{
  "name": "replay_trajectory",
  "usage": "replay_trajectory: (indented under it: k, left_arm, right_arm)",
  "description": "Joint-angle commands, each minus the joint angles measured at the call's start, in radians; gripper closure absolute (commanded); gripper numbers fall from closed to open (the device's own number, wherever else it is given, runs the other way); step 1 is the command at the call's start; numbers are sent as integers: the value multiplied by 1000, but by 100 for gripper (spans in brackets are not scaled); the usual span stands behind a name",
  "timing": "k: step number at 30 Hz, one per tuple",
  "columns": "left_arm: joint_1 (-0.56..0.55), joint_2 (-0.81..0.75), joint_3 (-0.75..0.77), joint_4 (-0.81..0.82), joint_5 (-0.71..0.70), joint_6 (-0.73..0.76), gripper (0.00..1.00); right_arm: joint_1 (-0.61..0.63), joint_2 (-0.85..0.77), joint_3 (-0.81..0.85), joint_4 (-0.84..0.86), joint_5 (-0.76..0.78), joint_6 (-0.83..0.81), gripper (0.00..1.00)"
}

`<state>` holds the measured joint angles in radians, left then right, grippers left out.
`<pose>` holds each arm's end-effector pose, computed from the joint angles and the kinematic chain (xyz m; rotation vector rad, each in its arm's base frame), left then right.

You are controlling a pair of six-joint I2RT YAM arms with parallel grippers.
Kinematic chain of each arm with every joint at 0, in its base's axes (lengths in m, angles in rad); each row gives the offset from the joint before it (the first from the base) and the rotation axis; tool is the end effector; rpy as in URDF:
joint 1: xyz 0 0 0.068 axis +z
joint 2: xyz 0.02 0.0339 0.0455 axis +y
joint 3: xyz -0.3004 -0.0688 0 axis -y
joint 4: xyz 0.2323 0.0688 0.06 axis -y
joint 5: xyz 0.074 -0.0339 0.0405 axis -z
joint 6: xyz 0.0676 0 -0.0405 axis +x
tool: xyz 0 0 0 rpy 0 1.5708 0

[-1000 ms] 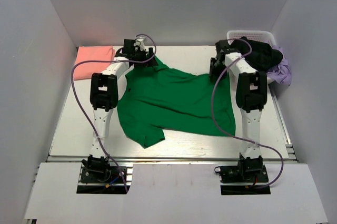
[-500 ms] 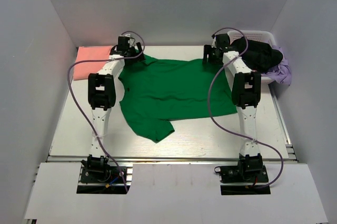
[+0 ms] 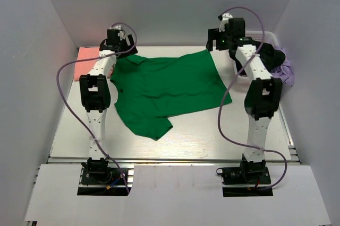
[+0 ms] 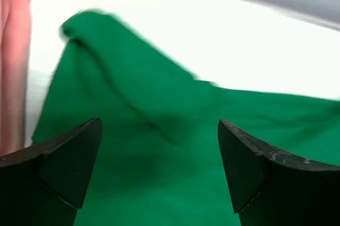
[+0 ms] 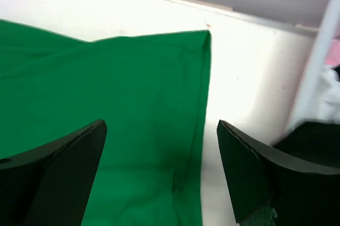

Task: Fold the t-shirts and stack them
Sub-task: Flatten out the tshirt, then grap the side of the flattened tshirt closest away from the robot with both arms

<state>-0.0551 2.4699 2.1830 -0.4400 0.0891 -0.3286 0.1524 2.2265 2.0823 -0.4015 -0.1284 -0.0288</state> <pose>0.5993 -0.0391 0.1983 -0.2694 2.2969 -0.2991 0.5544 0.0939 0.3044 -0.2678 2.1015 0.2094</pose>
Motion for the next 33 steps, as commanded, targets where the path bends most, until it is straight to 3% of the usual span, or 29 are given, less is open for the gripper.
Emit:
replay_trajectory:
  k: [1,3,7,15,21,26,33]
  left_arm:
    - [-34,-233,5,-2,124,62,0]
    - [-45,-333,-92,-57,172,62,0]
    - [-123,-566,-505,-34,182,82,0]
    - [-409,-893,-981,-181,-15,-36,0]
    - [-537,-1121,-1267,-230,50,-56,0]
    - [-612,-1174,-1345,-230,37,-37,0]
    - [-686,-1051,-1322,-218,-47,-65,2]
  right_arm:
    - [15,-189,-77,20,-97,-7,10]
    - [16,-286,-175,3,-106,21,10]
    - [19,-438,-466,27,-85,156,10]
    - [9,-733,-926,33,93,396,10]
    - [-11,-759,-1028,-17,171,421,10]
    - [-31,-737,-1050,-34,173,417,10]
    - [-46,-758,-1091,-17,182,423,10]
